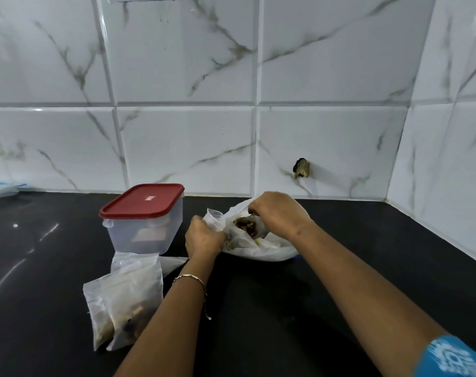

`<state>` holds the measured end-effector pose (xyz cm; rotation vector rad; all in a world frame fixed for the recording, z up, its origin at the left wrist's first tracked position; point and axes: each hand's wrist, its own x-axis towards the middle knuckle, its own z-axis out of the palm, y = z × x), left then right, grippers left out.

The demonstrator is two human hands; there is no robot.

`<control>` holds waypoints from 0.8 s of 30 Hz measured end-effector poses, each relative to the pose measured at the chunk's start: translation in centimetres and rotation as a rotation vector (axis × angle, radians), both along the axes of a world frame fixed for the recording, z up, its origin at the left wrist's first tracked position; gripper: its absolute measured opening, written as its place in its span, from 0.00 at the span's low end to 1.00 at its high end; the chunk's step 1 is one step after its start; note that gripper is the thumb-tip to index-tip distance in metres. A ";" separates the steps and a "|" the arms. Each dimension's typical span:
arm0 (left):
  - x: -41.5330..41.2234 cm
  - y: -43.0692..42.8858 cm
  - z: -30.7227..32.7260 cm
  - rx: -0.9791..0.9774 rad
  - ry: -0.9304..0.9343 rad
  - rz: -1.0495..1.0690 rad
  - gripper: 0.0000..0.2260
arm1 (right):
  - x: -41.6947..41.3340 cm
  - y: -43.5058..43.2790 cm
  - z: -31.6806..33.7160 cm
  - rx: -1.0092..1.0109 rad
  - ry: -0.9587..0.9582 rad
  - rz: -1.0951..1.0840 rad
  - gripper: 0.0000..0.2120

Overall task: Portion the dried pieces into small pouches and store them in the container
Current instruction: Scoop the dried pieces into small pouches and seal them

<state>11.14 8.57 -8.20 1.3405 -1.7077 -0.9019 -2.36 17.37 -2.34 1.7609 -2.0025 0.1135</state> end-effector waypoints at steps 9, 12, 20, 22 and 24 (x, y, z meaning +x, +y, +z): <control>-0.1 -0.2 -0.2 -0.008 -0.021 -0.027 0.19 | -0.2 -0.7 -1.6 0.003 -0.070 0.028 0.08; -0.1 -0.3 -0.4 0.000 0.000 -0.021 0.21 | -1.0 0.1 -0.9 0.009 -0.135 0.109 0.10; 0.0 0.2 -0.2 -0.011 -0.039 -0.035 0.21 | -1.1 1.8 -1.1 -0.085 -0.142 0.068 0.16; 0.3 0.3 -0.1 -0.009 -0.053 -0.037 0.20 | -0.4 2.1 -2.3 -0.130 -0.159 0.027 0.18; 0.5 0.5 0.0 -0.027 -0.090 -0.030 0.19 | -0.2 2.2 -3.2 -0.151 -0.195 -0.015 0.18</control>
